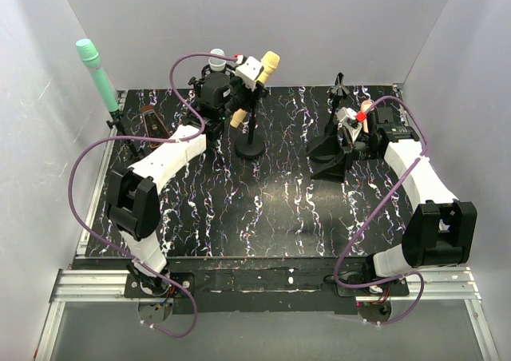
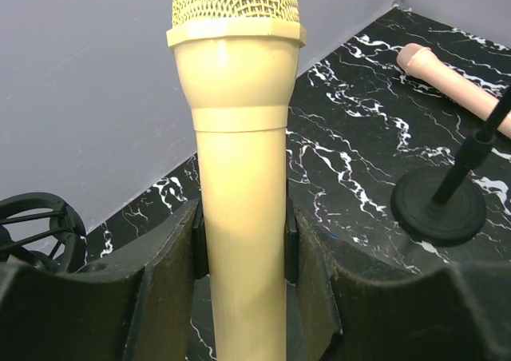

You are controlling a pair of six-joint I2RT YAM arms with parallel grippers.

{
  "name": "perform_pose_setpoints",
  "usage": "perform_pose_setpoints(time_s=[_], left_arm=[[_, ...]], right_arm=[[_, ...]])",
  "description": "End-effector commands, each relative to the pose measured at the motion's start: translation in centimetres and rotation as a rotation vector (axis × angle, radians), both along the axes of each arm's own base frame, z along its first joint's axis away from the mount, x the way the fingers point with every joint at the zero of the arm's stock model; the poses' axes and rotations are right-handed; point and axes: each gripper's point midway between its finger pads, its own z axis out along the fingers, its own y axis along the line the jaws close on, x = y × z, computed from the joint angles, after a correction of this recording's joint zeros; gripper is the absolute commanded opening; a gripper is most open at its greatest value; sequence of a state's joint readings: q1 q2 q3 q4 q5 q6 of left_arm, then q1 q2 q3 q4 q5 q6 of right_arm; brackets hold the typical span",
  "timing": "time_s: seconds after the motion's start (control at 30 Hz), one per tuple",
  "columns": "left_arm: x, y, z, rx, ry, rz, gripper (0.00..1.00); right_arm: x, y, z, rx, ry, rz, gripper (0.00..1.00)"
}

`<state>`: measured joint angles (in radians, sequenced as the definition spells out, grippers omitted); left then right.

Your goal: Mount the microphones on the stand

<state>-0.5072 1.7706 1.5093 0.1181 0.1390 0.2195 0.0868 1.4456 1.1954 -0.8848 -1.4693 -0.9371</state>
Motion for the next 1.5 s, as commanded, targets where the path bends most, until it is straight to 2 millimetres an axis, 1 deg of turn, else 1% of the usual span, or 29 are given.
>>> perform_pose_setpoints(time_s=[0.0,0.1,0.2,0.3,0.43,0.5,0.6,0.73,0.77,0.87,0.97,1.03,1.07,1.13,1.23,1.3,1.37,1.47], left_arm=[[1.3,1.4,4.4,-0.028,-0.126,0.073,0.02],[1.3,1.5,3.8,-0.024,-0.099,0.080,0.06],[1.1,1.9,3.6,-0.039,-0.083,0.097,0.33],[0.5,2.0,3.9,-0.043,-0.074,0.087,0.47],[-0.3,2.3,4.8,-0.058,-0.066,0.086,0.68],[-0.8,2.5,5.5,-0.065,-0.066,0.086,0.75],[-1.4,2.9,6.1,-0.069,-0.060,0.090,0.81],[-2.6,3.6,7.7,-0.090,-0.061,0.101,0.96],[-3.0,3.9,8.2,-0.097,-0.067,0.102,0.98],[-4.7,4.6,9.3,-0.112,-0.073,0.095,0.98],[-7.0,5.6,10.3,-0.137,-0.080,0.087,0.98],[-8.6,6.4,9.6,-0.137,-0.043,0.089,0.98],[-9.8,7.0,9.8,-0.145,-0.039,0.088,0.98],[-11.5,7.8,9.6,-0.154,-0.018,0.088,0.98],[-14.1,9.1,8.4,-0.164,0.025,0.088,0.98],[-15.7,9.6,7.1,-0.172,0.059,0.079,0.98],[-17.5,10.0,5.0,-0.171,0.100,0.060,0.98],[-19.6,10.1,1.3,-0.156,0.155,0.020,0.98]], right_arm=[[-0.4,-0.1,1.1,0.028,-0.042,0.003,0.90],[-0.4,-0.1,1.0,0.025,-0.037,0.002,0.90],[-0.4,-0.2,1.0,0.025,-0.043,0.001,0.90],[-0.3,-0.2,0.9,0.021,-0.045,-0.001,0.90],[-0.3,-0.2,0.8,0.016,-0.042,-0.004,0.90],[-0.2,-0.2,0.7,0.014,-0.047,-0.005,0.90],[-0.2,-0.3,0.6,0.009,-0.044,-0.006,0.90],[-0.2,-0.4,0.4,-0.010,-0.062,-0.013,0.90],[-0.1,-0.5,0.3,-0.019,-0.066,-0.019,0.90],[-0.1,-0.8,0.3,-0.043,-0.095,-0.030,0.90],[-0.3,-1.2,0.6,-0.061,-0.111,-0.041,0.90],[-0.4,-1.5,0.9,-0.078,-0.141,-0.049,0.90],[-0.6,-1.7,0.7,-0.100,-0.150,-0.054,0.90],[-1.1,-2.1,0.3,-0.150,-0.167,-0.064,0.90],[-2.0,-2.9,-0.5,-0.245,-0.194,-0.095,0.90],[-2.6,-3.5,-0.7,-0.298,-0.210,-0.123,0.90],[-3.0,-4.3,-0.8,-0.353,-0.232,-0.174,0.90],[-2.2,-6.1,-1.4,-0.451,-0.235,-0.308,0.90]])
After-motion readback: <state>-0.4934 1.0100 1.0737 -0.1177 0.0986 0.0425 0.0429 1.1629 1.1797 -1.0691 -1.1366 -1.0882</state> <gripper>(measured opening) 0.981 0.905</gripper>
